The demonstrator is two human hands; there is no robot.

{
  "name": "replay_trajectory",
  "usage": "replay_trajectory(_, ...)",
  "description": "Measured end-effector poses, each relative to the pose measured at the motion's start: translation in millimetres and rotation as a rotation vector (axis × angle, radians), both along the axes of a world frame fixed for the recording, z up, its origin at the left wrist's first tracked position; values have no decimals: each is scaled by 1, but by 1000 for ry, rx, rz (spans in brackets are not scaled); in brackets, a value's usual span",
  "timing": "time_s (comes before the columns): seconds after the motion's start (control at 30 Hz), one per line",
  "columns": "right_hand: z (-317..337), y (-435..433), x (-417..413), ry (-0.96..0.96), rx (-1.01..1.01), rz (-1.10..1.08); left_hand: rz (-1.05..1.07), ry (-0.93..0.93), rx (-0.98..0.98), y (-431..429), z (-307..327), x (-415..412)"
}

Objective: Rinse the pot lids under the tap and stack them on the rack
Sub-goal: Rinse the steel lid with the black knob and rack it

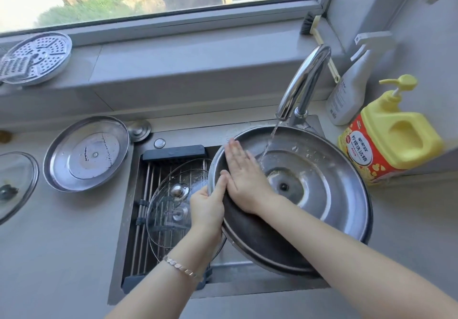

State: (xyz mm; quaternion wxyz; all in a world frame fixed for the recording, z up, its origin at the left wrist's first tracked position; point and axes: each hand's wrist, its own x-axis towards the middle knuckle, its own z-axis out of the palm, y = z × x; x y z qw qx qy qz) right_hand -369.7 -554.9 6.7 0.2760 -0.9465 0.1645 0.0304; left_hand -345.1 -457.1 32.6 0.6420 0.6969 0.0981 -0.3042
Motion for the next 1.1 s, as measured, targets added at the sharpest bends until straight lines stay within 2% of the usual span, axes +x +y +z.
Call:
replay_trajectory(0.13,2,20,-29,-111,-25,403,102,-18,1,7,-4,24)
replay_trajectory(0.2,-5,9,-40,-139,-192,525,118,-33,0,11,-6,28)
replay_trajectory(0.27,-6,-16,-30,-128,-363,376,89,-42,9,13,-7,24)
replay_trajectory(0.4,2,-53,-5,-20,-384,6,41,-58,32,12,-11,9)
replay_trajectory(0.47,3,-36,-2,-60,-366,30,60,-80,3,5,-10,9)
replay_trajectory(0.6,-5,26,-24,-212,-270,292,147,-130,-54,-2,-5,22)
replay_trajectory(0.73,-15,11,-64,-199,-365,493,206,-224,-5,10,-8,41)
replay_trajectory(0.8,-16,-6,-70,-171,-414,466,223,-244,-17,10,-7,43)
replay_trajectory(0.93,-9,-24,-62,-58,-364,44,248,-303,17,6,0,39)
replay_trajectory(1.0,-11,-14,-59,-46,-312,-66,247,-348,50,4,2,39)
replay_trajectory(1.03,-12,-5,-60,-32,-271,-42,242,-352,55,3,2,38)
replay_trajectory(1.1,-18,13,-66,-74,-270,156,244,-346,63,3,2,36)
